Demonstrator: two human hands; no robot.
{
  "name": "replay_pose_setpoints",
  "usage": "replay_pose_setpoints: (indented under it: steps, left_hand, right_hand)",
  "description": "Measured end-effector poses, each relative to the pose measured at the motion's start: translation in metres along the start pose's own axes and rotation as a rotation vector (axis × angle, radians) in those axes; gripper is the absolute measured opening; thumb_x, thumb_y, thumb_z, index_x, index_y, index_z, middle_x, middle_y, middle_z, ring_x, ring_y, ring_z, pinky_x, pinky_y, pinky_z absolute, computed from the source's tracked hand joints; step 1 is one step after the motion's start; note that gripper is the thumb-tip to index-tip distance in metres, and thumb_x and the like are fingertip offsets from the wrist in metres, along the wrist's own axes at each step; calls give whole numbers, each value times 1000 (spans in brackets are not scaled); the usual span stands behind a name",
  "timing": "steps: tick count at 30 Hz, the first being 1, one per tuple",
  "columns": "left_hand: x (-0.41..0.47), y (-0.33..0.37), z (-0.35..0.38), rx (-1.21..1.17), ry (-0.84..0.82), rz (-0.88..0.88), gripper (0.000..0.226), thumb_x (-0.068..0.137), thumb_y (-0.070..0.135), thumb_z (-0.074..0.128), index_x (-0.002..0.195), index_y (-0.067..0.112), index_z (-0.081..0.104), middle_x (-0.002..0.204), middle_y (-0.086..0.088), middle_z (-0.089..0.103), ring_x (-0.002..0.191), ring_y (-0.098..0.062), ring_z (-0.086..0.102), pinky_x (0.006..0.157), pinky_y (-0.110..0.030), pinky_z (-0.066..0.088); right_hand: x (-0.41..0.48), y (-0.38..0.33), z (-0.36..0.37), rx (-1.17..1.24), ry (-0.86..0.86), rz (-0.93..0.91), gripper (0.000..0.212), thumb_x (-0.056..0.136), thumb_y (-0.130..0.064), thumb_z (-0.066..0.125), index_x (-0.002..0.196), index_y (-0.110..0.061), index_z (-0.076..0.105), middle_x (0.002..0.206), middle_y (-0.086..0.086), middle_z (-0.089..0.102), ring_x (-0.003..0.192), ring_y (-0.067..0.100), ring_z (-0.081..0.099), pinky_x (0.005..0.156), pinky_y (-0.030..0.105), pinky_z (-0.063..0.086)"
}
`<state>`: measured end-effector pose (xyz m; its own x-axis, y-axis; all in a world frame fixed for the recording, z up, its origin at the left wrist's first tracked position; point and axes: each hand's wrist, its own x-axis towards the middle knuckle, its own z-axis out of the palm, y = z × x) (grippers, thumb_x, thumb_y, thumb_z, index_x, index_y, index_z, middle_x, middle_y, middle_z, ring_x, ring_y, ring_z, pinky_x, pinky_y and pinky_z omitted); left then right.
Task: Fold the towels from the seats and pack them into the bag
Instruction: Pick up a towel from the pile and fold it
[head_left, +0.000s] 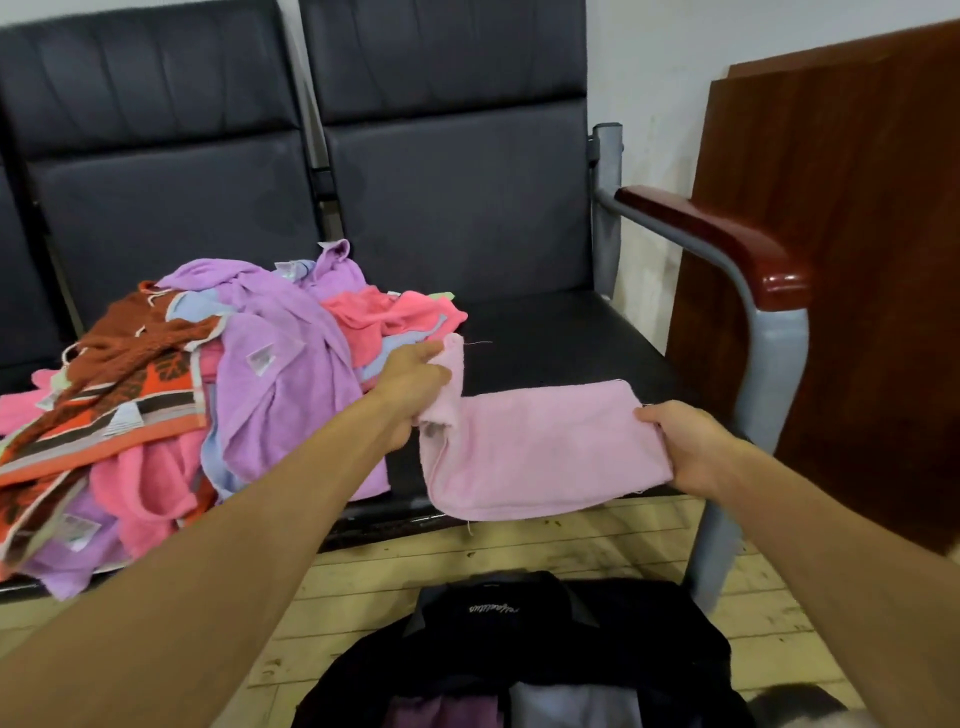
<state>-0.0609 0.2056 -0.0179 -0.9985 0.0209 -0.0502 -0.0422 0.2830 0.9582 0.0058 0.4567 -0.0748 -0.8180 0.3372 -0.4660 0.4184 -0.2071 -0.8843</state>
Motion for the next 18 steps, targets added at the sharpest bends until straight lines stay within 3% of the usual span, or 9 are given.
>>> replay_pose_setpoints:
  steps: [2, 4, 7, 11, 14, 16, 18]
  left_hand:
    - [1, 11, 14, 87, -22, 4, 25, 94, 3, 49, 111, 15, 65, 116, -9, 57, 94, -24, 54, 80, -33, 48]
    - [-2, 20, 30, 166, -52, 6, 23, 96, 11, 51, 76, 20, 57, 97, -9, 53, 88, -24, 50, 77, -36, 46]
    - [-10, 29, 60, 185, -127, 16, 23, 96, 16, 50, 73, 20, 48, 80, -8, 43, 79, -22, 43, 63, -30, 35]
    - [-22, 28, 104, 204, -189, 40, 40, 93, 37, 57, 59, 20, 44, 61, 1, 44, 63, -22, 44, 65, -30, 34]
    - [-29, 27, 129, 219, -262, 28, 27, 95, 27, 53, 71, 15, 50, 66, -1, 46, 69, -23, 48, 62, -28, 36]
    - [-39, 26, 139, 228, -386, -61, 12, 97, 20, 47, 95, 11, 55, 82, -6, 55, 79, -24, 53, 71, -31, 43]
    - [-47, 25, 135, 145, -524, -120, 13, 100, 20, 43, 107, 13, 51, 87, -8, 60, 77, -23, 59, 80, -37, 51]
  right_hand:
    - [0, -1, -3, 20, -36, -3, 23, 97, -16, 47, 119, -13, 52, 114, 15, 61, 104, 32, 60, 71, 42, 51]
    - [1, 0, -6, 38, -55, -1, 21, 97, -14, 45, 117, -12, 52, 111, 14, 60, 102, 31, 59, 68, 40, 49]
    - [5, 0, -8, 64, -68, 6, 23, 97, -13, 45, 118, -11, 53, 108, 14, 61, 98, 29, 60, 65, 38, 48]
    - [9, 1, -10, 95, -79, 18, 26, 97, -13, 45, 120, -8, 56, 109, 14, 64, 96, 30, 61, 66, 37, 49]
    - [13, 2, -11, 113, -92, 23, 28, 98, -12, 43, 120, -6, 58, 110, 15, 67, 99, 31, 63, 70, 38, 52]
    - [14, 3, -13, 104, -84, 34, 30, 97, -15, 43, 118, -5, 62, 108, 17, 69, 101, 32, 65, 79, 41, 55]
    - [14, 1, -14, 86, -80, 40, 30, 98, -21, 44, 112, -5, 66, 105, 18, 72, 101, 33, 67, 89, 45, 55]
